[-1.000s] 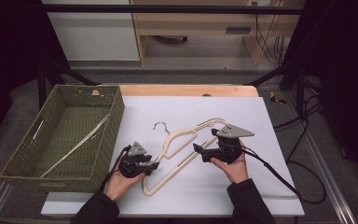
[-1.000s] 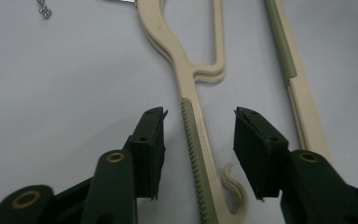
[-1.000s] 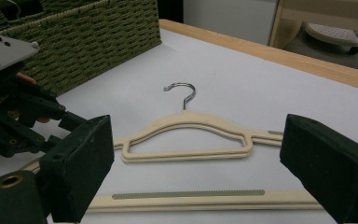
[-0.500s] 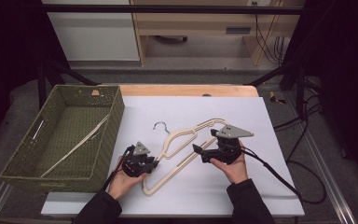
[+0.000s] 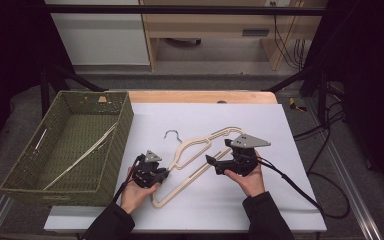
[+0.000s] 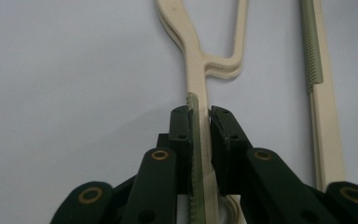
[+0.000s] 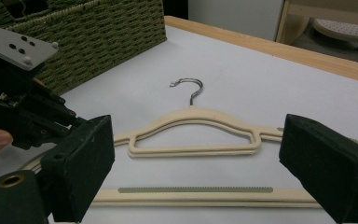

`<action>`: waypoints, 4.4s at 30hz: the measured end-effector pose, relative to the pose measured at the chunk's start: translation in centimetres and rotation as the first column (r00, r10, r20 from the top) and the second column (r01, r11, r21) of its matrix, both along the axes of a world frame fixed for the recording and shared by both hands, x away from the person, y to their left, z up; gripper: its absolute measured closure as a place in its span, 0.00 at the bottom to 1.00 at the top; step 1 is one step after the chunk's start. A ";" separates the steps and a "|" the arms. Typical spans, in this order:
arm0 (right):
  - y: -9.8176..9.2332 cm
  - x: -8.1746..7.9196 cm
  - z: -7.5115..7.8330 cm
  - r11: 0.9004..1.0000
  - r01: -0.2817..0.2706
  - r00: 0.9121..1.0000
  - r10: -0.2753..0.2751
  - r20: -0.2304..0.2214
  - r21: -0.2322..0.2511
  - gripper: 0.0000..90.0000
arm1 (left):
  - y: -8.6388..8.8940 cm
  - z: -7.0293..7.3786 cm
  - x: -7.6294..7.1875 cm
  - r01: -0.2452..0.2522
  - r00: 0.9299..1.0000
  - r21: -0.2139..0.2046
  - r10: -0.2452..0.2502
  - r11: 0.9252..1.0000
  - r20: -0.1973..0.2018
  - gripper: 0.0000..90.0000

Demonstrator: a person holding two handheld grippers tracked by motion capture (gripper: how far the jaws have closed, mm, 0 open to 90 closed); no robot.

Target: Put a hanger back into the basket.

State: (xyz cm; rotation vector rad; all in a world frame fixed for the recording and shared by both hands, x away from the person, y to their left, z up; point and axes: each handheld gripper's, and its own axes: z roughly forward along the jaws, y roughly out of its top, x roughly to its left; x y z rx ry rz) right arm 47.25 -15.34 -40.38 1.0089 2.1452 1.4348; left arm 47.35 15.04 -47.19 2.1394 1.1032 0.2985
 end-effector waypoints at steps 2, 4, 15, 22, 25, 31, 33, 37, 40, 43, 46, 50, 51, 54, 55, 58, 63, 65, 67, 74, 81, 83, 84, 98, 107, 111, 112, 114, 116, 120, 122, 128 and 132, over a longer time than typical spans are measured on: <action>0.0 0.0 0.0 1.000 -0.001 1.000 0.001 -0.005 -0.003 0.12 | 0.1 0.1 -0.1 -0.009 1.000 -0.008 0.009 1.000 0.013 0.88; 0.0 0.0 -0.1 1.000 -0.003 1.000 0.003 -0.006 -0.005 0.12 | 0.2 0.4 -0.2 -0.012 0.999 -0.012 0.012 1.000 0.029 0.88; 1.0 0.8 -0.5 1.000 -0.024 0.999 0.024 -0.026 0.003 0.16 | 0.6 2.5 -1.5 -0.014 0.991 -0.021 0.017 1.000 0.130 0.88; 2.4 1.6 -0.6 0.999 -0.038 0.999 0.038 -0.033 0.003 0.18 | 0.4 3.8 -2.4 -0.011 0.981 -0.007 0.013 1.000 0.193 0.88; 3.0 1.9 -0.6 0.998 -0.054 0.998 0.055 -0.028 0.016 0.19 | 0.3 4.3 -2.7 -0.007 0.978 -0.012 0.010 1.000 0.207 0.89; 4.1 2.8 -0.4 0.998 -0.050 0.998 0.051 -0.030 0.029 0.22 | 0.2 5.1 -3.3 0.002 0.973 -0.017 0.001 1.000 0.231 0.89; 4.4 3.2 -0.3 0.999 -0.044 0.999 0.045 -0.031 0.030 0.23 | 0.2 5.2 -3.5 0.005 0.971 -0.019 0.000 1.000 0.239 0.89; 5.1 4.1 -0.2 0.998 -0.041 0.999 0.043 -0.032 0.039 0.25 | 0.1 5.4 -3.7 0.006 0.969 -0.029 0.002 1.000 0.248 0.89; 5.7 4.8 -0.2 0.998 -0.037 0.999 0.039 -0.035 0.042 0.27 | 0.0 5.6 -3.9 0.009 0.967 -0.031 0.000 0.999 0.255 0.89; 6.2 5.4 -0.3 0.998 -0.043 0.998 0.045 -0.041 0.037 0.28 | 0.0 5.7 -4.0 0.011 0.966 -0.032 -0.002 0.999 0.259 0.89; 6.8 6.0 -0.4 0.999 -0.036 0.998 0.038 -0.052 0.039 0.31 | -0.1 5.7 -4.1 0.013 0.964 -0.032 -0.004 0.999 0.264 0.89; 7.5 6.8 -0.6 0.999 -0.039 0.998 0.040 -0.057 0.026 0.34 | -0.1 5.7 -4.2 0.014 0.964 -0.034 -0.005 0.999 0.266 0.89; 7.6 7.1 -0.7 0.999 -0.034 0.998 0.036 -0.060 0.029 0.35 | -0.1 5.8 -4.2 0.016 0.964 -0.035 -0.006 0.999 0.267 0.89; 8.0 7.6 -0.9 1.000 -0.025 0.998 0.026 -0.064 0.012 0.38 | -0.1 5.8 -4.2 0.018 0.963 -0.035 -0.008 0.999 0.269 0.89; 8.1 7.8 -0.9 1.000 -0.029 0.997 0.029 -0.069 0.007 0.39 | -0.1 5.8 -4.2 0.019 0.963 -0.036 -0.008 0.999 0.270 0.89; 8.5 8.3 -1.1 1.000 -0.025 0.997 0.024 -0.071 -0.004 0.43 | -0.2 5.8 -4.3 0.020 0.962 -0.034 -0.010 0.999 0.274 0.89; 8.7 9.1 -1.6 1.000 -0.005 0.995 0.004 -0.095 -0.005 0.55 | -0.3 5.9 -4.5 0.024 0.960 -0.034 -0.013 0.999 0.279 0.89; 8.7 9.4 -1.8 1.000 -0.002 0.994 0.000 -0.107 -0.018 0.59 | -0.3 5.9 -4.5 0.026 0.960 -0.033 -0.015 0.999 0.280 0.89; 8.8 9.6 -2.0 1.000 0.003 0.992 -0.003 -0.126 -0.005 0.63 | -0.4 5.8 -4.6 0.027 0.960 -0.030 -0.018 0.999 0.280 0.89; 8.7 10.1 -2.1 1.000 -0.004 0.988 0.002 -0.157 -0.016 0.74 | -0.6 5.6 -4.7 0.037 0.959 -0.022 -0.029 0.999 0.282 0.89; 9.0 10.4 -2.2 0.999 -0.034 0.980 0.029 -0.196 -0.021 0.92 | -0.6 5.2 -4.9 0.047 0.960 -0.016 -0.040 0.999 0.277 0.89; 9.0 10.2 -2.2 0.999 -0.031 0.978 0.026 -0.205 -0.021 0.93 | -0.6 5.1 -4.9 0.049 0.961 -0.018 -0.042 0.999 0.273 0.89; 9.0 10.2 -2.2 0.999 -0.032 0.978 0.026 -0.208 -0.026 0.93 | -0.6 5.1 -4.9 0.050 0.962 -0.019 -0.043 0.999 0.271 0.89; 8.8 9.0 -1.2 0.998 -0.027 0.987 0.017 -0.161 -0.057 1.00 | -0.8 4.1 -5.0 0.070 0.970 0.004 -0.069 0.998 0.233 0.89; 8.9 8.0 -1.2 0.998 -0.013 0.993 0.006 -0.120 -0.062 1.00 | -0.7 3.9 -4.5 0.085 0.977 -0.020 -0.079 0.996 0.199 0.79; 8.9 7.6 -1.4 0.998 -0.026 0.995 0.020 -0.099 -0.061 1.00 | -0.6 4.7 -3.8 0.115 0.980 -0.091 -0.098 0.989 0.171 0.55; 8.8 7.5 -1.4 0.998 -0.028 0.995 0.023 -0.094 -0.057 1.00 | -0.7 4.9 -3.5 0.127 0.982 -0.119 -0.108 0.985 0.156 0.49; 8.7 7.3 -1.3 0.998 -0.039 0.996 0.034 -0.082 -0.057 1.00 | -0.8 5.1 -2.7 0.135 0.980 -0.127 -0.113 0.983 0.163 0.38; 8.5 7.1 -1.2 0.997 -0.047 0.997 0.043 -0.067 -0.054 1.00 | -1.1 5.1 -1.8 0.138 0.980 -0.124 -0.118 0.983 0.162 0.34; 8.0 6.7 -0.9 0.998 -0.056 0.997 0.054 -0.049 -0.039 1.00 | -2.1 5.4 -0.3 0.143 0.981 -0.134 -0.122 0.981 0.153 0.34; 7.9 6.5 -0.8 0.998 -0.060 0.997 0.058 -0.045 -0.032 1.00 | -2.5 5.4 0.4 0.147 0.981 -0.136 -0.127 0.980 0.146 0.37; 7.4 6.0 -0.7 0.997 -0.068 0.997 0.067 -0.030 -0.021 1.00 | -3.4 4.5 1.9 0.146 0.987 -0.143 -0.135 0.979 0.084 0.55; 7.4 5.5 -0.4 0.997 -0.075 0.997 0.075 -0.020 -0.020 1.00 | -3.6 4.1 2.4 0.157 0.988 -0.194 -0.154 0.968 0.031 0.67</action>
